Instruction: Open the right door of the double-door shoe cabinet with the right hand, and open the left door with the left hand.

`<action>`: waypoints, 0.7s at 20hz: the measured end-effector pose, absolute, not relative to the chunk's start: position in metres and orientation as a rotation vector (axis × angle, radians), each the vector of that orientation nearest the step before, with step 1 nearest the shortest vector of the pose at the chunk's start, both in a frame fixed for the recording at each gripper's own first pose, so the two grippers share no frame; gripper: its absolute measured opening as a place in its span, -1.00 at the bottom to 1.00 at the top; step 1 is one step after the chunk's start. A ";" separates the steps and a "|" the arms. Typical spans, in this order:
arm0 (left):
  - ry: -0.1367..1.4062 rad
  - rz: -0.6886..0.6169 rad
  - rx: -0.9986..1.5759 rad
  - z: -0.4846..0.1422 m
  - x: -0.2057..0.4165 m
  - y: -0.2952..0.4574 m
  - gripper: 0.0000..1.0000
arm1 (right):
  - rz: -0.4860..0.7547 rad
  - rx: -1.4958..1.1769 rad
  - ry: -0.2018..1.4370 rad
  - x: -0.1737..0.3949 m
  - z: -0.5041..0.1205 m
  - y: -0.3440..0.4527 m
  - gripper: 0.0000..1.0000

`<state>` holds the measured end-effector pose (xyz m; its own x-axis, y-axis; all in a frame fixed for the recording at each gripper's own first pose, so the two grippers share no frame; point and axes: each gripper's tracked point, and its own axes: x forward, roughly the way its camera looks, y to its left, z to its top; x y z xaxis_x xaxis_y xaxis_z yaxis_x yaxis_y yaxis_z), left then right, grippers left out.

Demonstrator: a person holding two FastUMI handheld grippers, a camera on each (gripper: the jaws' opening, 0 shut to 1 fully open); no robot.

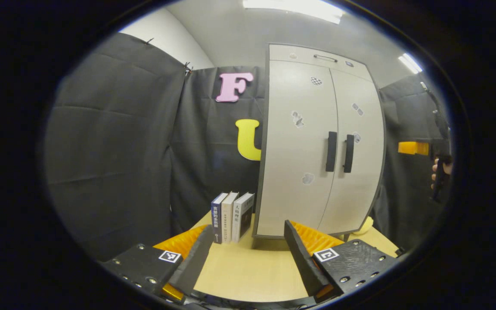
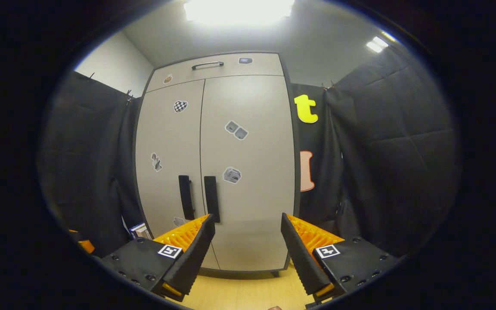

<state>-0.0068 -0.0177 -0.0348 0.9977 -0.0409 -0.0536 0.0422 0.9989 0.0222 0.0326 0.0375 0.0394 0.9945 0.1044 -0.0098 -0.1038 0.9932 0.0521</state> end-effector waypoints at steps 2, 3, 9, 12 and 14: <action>0.066 -0.032 0.007 -0.042 -0.009 -0.012 0.90 | 0.129 0.058 0.009 0.048 0.048 0.050 0.93; 0.074 -0.025 0.000 -0.047 -0.011 -0.008 0.90 | 0.140 0.062 0.005 0.056 0.051 0.056 0.93; 0.135 0.038 -0.023 -0.060 -0.016 0.020 0.92 | 0.187 0.095 0.015 0.105 0.069 0.094 0.93; 0.119 0.079 -0.042 -0.053 -0.022 0.039 0.90 | 0.201 0.094 0.023 0.134 0.072 0.107 0.89; 0.113 0.114 -0.028 -0.053 -0.030 0.053 0.91 | 0.208 0.090 0.051 0.152 0.066 0.117 0.91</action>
